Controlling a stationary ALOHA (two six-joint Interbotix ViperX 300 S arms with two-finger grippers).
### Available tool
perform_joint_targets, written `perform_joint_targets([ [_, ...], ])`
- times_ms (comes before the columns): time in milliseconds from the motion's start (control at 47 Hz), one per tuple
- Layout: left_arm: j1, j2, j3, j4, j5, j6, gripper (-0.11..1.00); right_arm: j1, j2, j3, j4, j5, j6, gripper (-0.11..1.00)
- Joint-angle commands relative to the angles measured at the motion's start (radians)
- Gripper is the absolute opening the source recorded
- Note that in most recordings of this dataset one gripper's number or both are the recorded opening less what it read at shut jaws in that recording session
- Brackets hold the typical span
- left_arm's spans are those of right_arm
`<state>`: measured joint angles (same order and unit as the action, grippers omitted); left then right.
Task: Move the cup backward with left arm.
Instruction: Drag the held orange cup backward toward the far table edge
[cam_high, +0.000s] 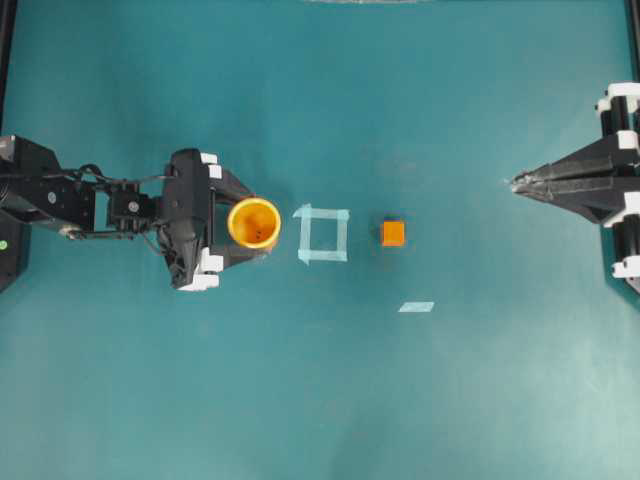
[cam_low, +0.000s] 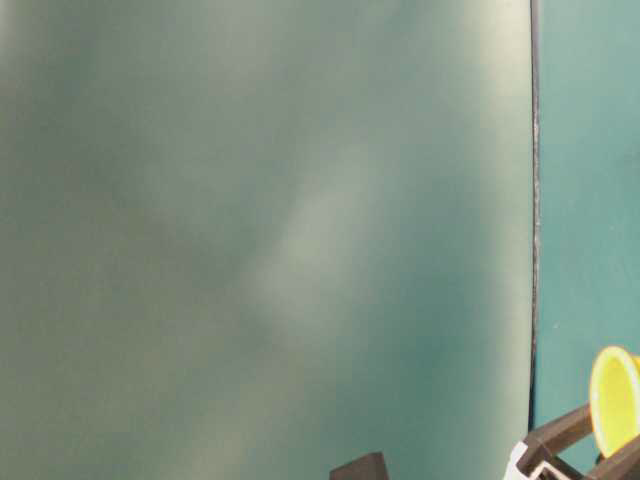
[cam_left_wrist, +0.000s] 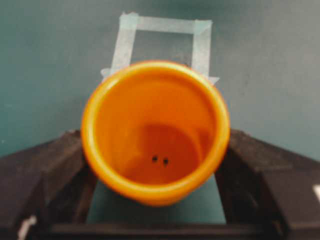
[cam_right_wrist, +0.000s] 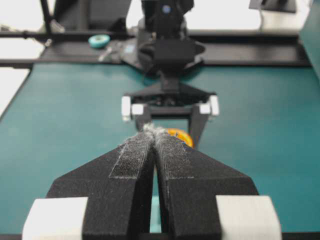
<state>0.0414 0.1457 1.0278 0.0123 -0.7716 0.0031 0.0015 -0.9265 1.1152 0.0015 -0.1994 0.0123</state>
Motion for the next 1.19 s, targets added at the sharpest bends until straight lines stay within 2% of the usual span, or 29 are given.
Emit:
perform_joint_targets([
  [0,-0.011,-0.011,-0.008,0.002,-0.011,0.008,0.67,0.002,0.005,-0.032,0.000,-0.003,0.002,0.00],
  [85,-0.015,-0.011,-0.009,0.002,-0.011,0.008,0.63,0.002,0.005,-0.032,0.002,-0.003,0.000,0.00],
  [596,-0.017,-0.011,-0.015,0.002,-0.012,0.012,0.63,0.002,0.005,-0.032,0.002,-0.003,0.000,0.00],
  [1021,0.041,-0.011,-0.023,0.002,-0.055,0.015,0.63,0.002,0.005,-0.032,0.002,-0.003,0.000,0.00],
  [1170,0.064,-0.011,-0.023,0.002,-0.055,0.055,0.63,0.002,0.005,-0.032,0.002,-0.003,0.000,0.00],
])
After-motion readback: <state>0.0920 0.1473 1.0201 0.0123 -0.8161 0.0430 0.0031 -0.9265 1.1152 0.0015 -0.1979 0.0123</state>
